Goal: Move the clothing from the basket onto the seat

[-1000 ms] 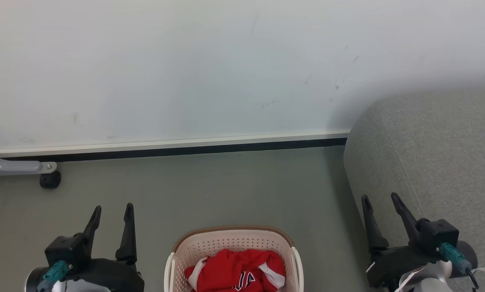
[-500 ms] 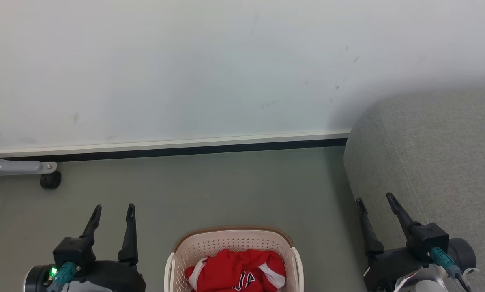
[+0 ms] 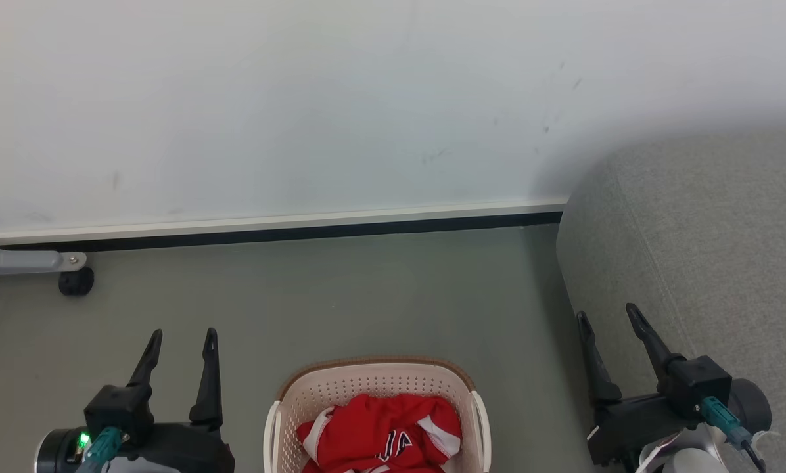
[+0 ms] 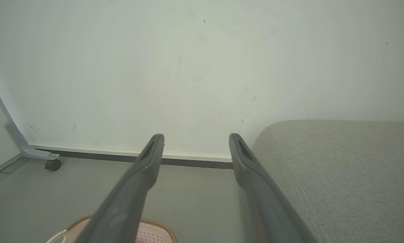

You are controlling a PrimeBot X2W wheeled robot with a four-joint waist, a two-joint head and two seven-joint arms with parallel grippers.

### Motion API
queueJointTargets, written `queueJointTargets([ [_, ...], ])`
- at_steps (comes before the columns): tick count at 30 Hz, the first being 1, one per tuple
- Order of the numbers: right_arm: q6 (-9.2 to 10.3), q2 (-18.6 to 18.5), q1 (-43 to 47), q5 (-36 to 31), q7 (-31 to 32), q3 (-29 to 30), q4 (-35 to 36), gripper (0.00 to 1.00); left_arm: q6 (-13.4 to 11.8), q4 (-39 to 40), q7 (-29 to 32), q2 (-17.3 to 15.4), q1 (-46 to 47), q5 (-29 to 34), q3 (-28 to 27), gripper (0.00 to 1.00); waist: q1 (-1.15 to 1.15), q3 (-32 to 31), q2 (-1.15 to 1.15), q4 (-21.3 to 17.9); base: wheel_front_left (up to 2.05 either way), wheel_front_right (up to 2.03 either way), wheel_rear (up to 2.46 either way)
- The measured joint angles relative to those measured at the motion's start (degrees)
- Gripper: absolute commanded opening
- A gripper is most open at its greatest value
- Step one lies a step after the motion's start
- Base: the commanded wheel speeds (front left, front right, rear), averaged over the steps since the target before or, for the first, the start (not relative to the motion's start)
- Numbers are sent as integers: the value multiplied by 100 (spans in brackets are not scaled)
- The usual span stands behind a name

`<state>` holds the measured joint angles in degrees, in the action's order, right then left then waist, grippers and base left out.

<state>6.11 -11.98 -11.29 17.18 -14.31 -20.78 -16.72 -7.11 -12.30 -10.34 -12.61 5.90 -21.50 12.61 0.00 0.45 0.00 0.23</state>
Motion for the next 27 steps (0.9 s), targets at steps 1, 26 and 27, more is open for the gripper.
queueJointTargets([
  [1,0,0,0,1,0,4,31,100,0,11,2,-1,-9,0,-8,100,0,32,0,-6,0,0,0],
  [26,45,97,-801,-19,-38,290,1118,100,103,132,178,176,749,105,320,100,1,1645,0,-366,0,0,0],
  [27,45,99,-847,-45,-38,303,1155,100,114,116,198,181,819,108,338,100,1,1727,0,-387,0,0,0],
])
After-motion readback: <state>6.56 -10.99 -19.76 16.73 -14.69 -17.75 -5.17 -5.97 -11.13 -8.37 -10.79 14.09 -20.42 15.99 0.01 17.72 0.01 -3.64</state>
